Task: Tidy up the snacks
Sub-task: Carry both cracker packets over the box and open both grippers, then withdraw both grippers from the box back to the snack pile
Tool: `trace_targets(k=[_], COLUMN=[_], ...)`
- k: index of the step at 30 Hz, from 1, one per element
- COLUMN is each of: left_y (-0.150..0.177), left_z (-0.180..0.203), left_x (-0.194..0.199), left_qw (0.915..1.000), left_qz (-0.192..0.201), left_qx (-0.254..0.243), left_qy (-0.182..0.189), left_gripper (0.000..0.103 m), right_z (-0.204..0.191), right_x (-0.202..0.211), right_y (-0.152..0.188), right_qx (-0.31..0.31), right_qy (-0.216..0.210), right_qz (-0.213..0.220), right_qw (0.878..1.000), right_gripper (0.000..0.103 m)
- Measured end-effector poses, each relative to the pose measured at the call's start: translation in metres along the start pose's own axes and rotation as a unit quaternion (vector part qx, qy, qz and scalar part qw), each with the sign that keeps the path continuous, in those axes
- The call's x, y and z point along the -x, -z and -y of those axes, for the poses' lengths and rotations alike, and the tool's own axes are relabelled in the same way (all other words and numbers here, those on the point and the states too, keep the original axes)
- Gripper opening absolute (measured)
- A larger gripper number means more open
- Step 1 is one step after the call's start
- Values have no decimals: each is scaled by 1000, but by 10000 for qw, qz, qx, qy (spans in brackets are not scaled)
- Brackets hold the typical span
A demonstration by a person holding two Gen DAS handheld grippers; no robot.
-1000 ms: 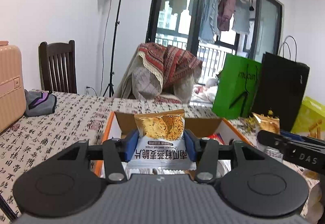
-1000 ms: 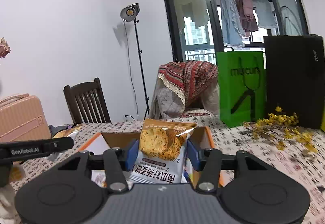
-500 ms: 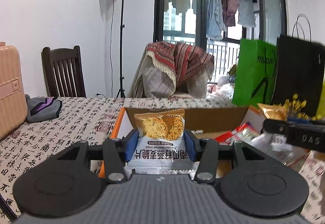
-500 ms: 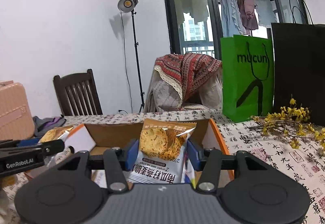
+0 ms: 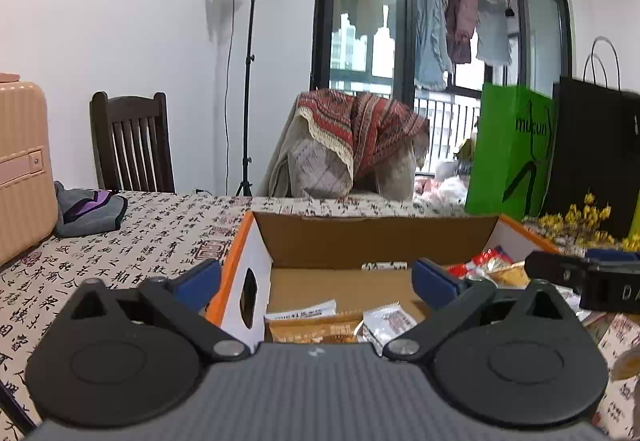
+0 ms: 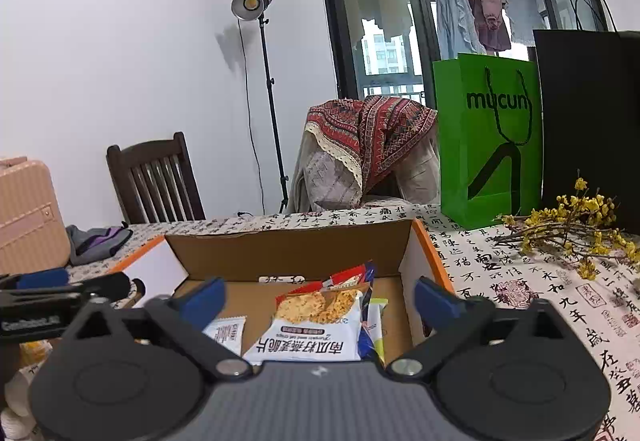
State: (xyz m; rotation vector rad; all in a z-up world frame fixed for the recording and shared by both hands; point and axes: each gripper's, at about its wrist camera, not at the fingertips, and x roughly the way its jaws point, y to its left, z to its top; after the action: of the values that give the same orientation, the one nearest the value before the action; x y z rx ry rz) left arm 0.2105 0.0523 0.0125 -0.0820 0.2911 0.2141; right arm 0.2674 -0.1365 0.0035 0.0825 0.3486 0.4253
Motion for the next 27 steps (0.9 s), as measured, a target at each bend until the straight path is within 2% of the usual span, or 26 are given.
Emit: trace_targets(k=[6, 16, 20, 27], left_y=[-1, -20, -32, -38], left_z=[-2, -2, -3, -6], left_x=[2, 22, 36, 65], left_qw=[10000, 9996, 9993, 9998], left_qz=[-44, 182, 243, 78], left_qx=[71, 151, 232, 166], left_qy=[7, -140, -177, -25], left_gripper=[103, 103, 103, 103], right_z=[0, -1, -7, -14], right_x=[1, 17, 32, 69], right_y=[0, -16, -29, -35], right_qx=[39, -67, 27, 186], right_qy=[37, 5, -23, -157], right_qz=[38, 132, 95, -15], right_qw=[10000, 9999, 9999, 9997], right_gripper=[103, 103, 103, 103])
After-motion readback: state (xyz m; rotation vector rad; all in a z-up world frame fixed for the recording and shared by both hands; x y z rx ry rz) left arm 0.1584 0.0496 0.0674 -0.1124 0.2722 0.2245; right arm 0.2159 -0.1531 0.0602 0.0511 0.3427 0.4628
